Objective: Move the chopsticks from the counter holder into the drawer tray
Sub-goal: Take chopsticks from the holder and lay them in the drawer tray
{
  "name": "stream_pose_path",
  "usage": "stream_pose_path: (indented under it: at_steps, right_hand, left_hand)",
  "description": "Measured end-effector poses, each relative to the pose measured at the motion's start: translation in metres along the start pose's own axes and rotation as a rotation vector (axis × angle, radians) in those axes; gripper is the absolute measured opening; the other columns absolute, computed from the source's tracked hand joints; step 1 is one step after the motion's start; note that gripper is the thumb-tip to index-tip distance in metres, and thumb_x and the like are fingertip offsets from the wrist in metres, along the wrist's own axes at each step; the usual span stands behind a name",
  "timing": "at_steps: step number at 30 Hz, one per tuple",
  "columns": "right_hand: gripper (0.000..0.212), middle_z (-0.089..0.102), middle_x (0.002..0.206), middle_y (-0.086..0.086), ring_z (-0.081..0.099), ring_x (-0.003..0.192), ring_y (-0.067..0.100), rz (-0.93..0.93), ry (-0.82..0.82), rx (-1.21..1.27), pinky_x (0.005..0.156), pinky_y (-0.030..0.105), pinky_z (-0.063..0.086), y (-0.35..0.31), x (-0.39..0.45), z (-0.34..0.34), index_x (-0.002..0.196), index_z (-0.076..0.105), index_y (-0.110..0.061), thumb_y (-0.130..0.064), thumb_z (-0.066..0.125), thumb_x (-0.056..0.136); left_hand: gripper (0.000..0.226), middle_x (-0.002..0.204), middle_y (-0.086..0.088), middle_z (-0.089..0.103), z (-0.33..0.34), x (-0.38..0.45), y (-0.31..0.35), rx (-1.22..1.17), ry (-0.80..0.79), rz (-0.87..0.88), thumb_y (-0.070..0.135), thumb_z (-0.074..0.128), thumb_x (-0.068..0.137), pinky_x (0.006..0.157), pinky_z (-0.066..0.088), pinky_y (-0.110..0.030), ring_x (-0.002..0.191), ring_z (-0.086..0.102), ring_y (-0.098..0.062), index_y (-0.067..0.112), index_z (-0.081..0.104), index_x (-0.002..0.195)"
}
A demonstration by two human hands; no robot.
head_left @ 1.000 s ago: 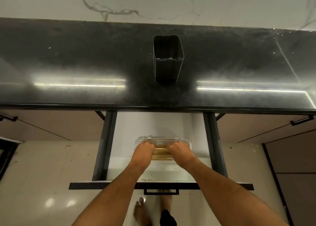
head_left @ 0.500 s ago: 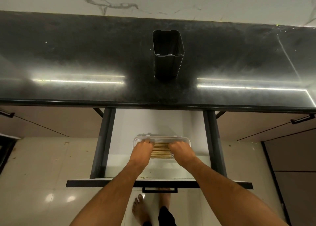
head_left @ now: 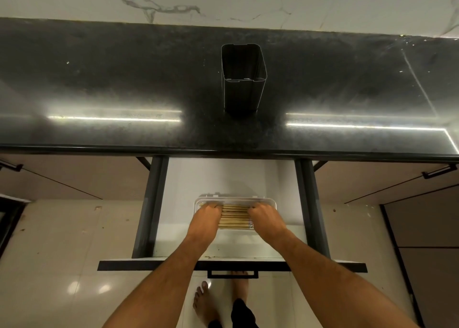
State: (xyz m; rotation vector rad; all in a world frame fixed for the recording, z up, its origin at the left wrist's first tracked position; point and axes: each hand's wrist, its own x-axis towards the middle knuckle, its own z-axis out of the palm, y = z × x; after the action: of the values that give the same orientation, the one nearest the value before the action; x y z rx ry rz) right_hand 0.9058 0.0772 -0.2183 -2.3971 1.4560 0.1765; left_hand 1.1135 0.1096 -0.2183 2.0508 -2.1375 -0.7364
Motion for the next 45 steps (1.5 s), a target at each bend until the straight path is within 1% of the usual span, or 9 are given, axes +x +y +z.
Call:
stream_pose_path:
  at_steps: [5, 8, 12, 17, 25, 34, 38, 42, 45]
  right_hand:
    - [0.018, 0.073, 0.103, 0.007, 0.068, 0.090, 0.019, 0.008, 0.348, 0.133, 0.083, 0.033, 0.061, 0.005, -0.016, -0.007, 0.106, 0.072, -0.010, -0.023, 0.071, 0.093]
    - [0.012, 0.066, 0.098, 0.005, 0.061, 0.087, 0.016, 0.207, 0.558, 0.347, 0.082, 0.034, 0.059, 0.006, -0.022, -0.011, 0.103, 0.067, -0.012, -0.022, 0.061, 0.100]
    - [0.039, 0.062, 0.122, 0.009, 0.061, 0.115, 0.024, 0.755, 0.432, 0.670, 0.098, 0.040, 0.056, 0.004, -0.016, -0.011, 0.128, 0.058, -0.008, -0.038, 0.049, 0.105]
    - [0.039, 0.070, 0.101, 0.014, 0.069, 0.089, 0.025, 0.880, 0.309, 0.892, 0.080, 0.041, 0.062, -0.003, -0.015, -0.001, 0.109, 0.064, -0.006, -0.033, 0.036, 0.110]
    - [0.035, 0.065, 0.096, 0.008, 0.066, 0.085, 0.021, 0.946, 0.314, 0.911, 0.064, 0.027, 0.054, -0.012, -0.011, 0.000, 0.116, 0.064, -0.005, -0.029, 0.038, 0.110]
    - [0.035, 0.065, 0.099, 0.009, 0.066, 0.089, 0.023, 0.903, 0.266, 0.878, 0.076, 0.035, 0.060, -0.012, -0.012, -0.001, 0.119, 0.061, -0.004, -0.028, 0.038, 0.110]
    - [0.033, 0.068, 0.108, 0.014, 0.064, 0.090, 0.020, 0.834, 0.298, 0.735, 0.066, 0.025, 0.058, -0.015, -0.019, -0.011, 0.117, 0.060, -0.006, -0.031, 0.040, 0.109]
    - [0.038, 0.060, 0.124, 0.012, 0.056, 0.115, 0.022, 0.726, 0.325, 0.556, 0.097, 0.039, 0.057, -0.021, -0.031, -0.025, 0.129, 0.053, -0.007, -0.036, 0.043, 0.107]
    - [0.040, 0.055, 0.132, 0.008, 0.050, 0.123, 0.020, 0.591, 0.331, 0.453, 0.104, 0.036, 0.050, -0.029, -0.039, -0.036, 0.135, 0.049, -0.011, -0.038, 0.045, 0.106]
  left_hand:
    - [0.022, 0.121, -0.003, 0.072, -0.017, -0.010, 0.000, -0.073, 0.298, 0.086, 0.018, 0.062, 0.100, 0.098, 0.058, -0.034, 0.110, 0.068, -0.019, 0.014, 0.071, 0.119]
    - [0.021, 0.116, -0.005, 0.072, -0.019, -0.014, -0.005, -0.189, 0.491, 0.032, 0.019, 0.060, 0.101, 0.098, 0.058, -0.037, 0.107, 0.067, -0.019, 0.013, 0.069, 0.119]
    - [0.033, 0.132, -0.004, 0.062, -0.020, -0.008, -0.004, -0.560, 0.510, -0.427, 0.021, 0.057, 0.103, 0.104, 0.052, -0.041, 0.120, 0.060, -0.020, 0.012, 0.059, 0.134]
    - [0.027, 0.105, -0.015, 0.070, -0.014, -0.001, -0.010, -0.971, 0.285, -0.873, 0.024, 0.049, 0.104, 0.071, 0.055, -0.035, 0.086, 0.064, -0.024, 0.005, 0.067, 0.107]
    - [0.025, 0.091, -0.010, 0.067, -0.012, 0.000, -0.015, -0.981, 0.238, -0.873, 0.020, 0.048, 0.104, 0.056, 0.046, -0.027, 0.074, 0.061, -0.017, 0.008, 0.069, 0.098]
    - [0.024, 0.095, -0.012, 0.069, -0.014, -0.004, -0.024, -0.931, 0.189, -0.798, 0.015, 0.046, 0.104, 0.057, 0.048, -0.025, 0.077, 0.063, -0.017, 0.009, 0.068, 0.098]
    - [0.018, 0.102, -0.008, 0.070, -0.024, -0.012, -0.021, -0.768, 0.196, -0.656, 0.021, 0.048, 0.105, 0.069, 0.059, -0.031, 0.087, 0.068, -0.020, 0.014, 0.065, 0.106]
    - [0.035, 0.125, -0.007, 0.063, -0.034, -0.024, -0.014, -0.360, 0.234, -0.398, 0.025, 0.053, 0.104, 0.099, 0.056, -0.037, 0.116, 0.061, -0.022, 0.012, 0.056, 0.135]
    - [0.037, 0.131, -0.006, 0.061, -0.040, -0.034, -0.006, -0.163, 0.285, -0.231, 0.029, 0.052, 0.103, 0.105, 0.047, -0.033, 0.121, 0.057, -0.021, 0.013, 0.054, 0.136]
